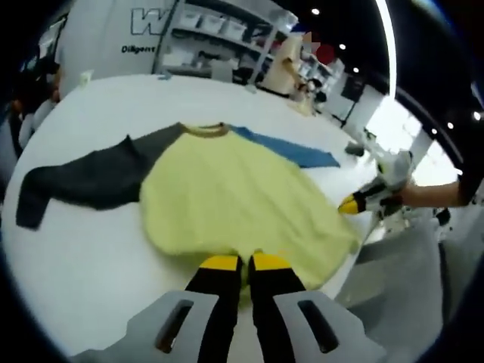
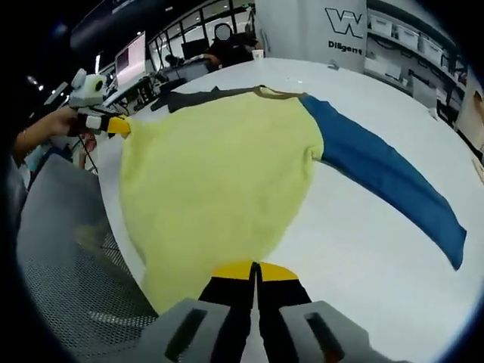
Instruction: Fold the garment on the visible template until the final outline fits inside the template.
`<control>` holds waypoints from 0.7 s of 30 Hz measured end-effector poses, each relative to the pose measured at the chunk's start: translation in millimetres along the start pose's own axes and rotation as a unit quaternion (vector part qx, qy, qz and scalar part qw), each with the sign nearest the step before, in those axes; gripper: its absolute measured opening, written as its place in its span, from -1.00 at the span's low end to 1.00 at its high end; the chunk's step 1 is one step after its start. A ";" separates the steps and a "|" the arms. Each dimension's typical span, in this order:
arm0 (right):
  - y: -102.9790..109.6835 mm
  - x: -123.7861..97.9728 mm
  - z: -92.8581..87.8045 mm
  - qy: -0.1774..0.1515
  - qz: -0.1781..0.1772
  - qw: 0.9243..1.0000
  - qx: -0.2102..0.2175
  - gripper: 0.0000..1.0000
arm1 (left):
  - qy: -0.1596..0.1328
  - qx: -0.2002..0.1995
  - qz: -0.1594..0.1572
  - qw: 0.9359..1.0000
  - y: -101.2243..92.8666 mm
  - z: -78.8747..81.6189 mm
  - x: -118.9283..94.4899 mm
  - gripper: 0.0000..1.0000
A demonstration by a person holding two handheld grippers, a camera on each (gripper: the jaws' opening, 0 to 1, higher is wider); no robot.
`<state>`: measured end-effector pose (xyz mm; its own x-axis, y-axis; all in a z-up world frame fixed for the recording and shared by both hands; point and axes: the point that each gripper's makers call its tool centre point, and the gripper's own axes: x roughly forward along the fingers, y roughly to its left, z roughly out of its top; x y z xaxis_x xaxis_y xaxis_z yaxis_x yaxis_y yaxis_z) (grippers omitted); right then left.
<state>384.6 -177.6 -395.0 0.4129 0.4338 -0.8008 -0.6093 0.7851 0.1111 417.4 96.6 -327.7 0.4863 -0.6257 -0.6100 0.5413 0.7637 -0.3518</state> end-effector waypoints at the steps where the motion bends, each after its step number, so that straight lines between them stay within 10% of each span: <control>1: -0.5 0.0 -0.9 0.000 0.001 1.000 0.001 -1.00 | 0.000 0.001 -0.002 1.000 1.1 1.1 1.8 -1.00; 21: -10.5 -7.8 13.2 -0.021 -0.006 0.999 0.031 -1.00 | 0.011 0.039 -0.039 0.998 -9.3 56.0 90.6 -1.00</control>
<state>396.6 -183.3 -382.2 0.4481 0.4419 -0.7771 -0.5618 0.8154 0.1397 494.9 23.9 -339.9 0.4262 -0.6778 -0.5991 0.6283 0.6983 -0.3431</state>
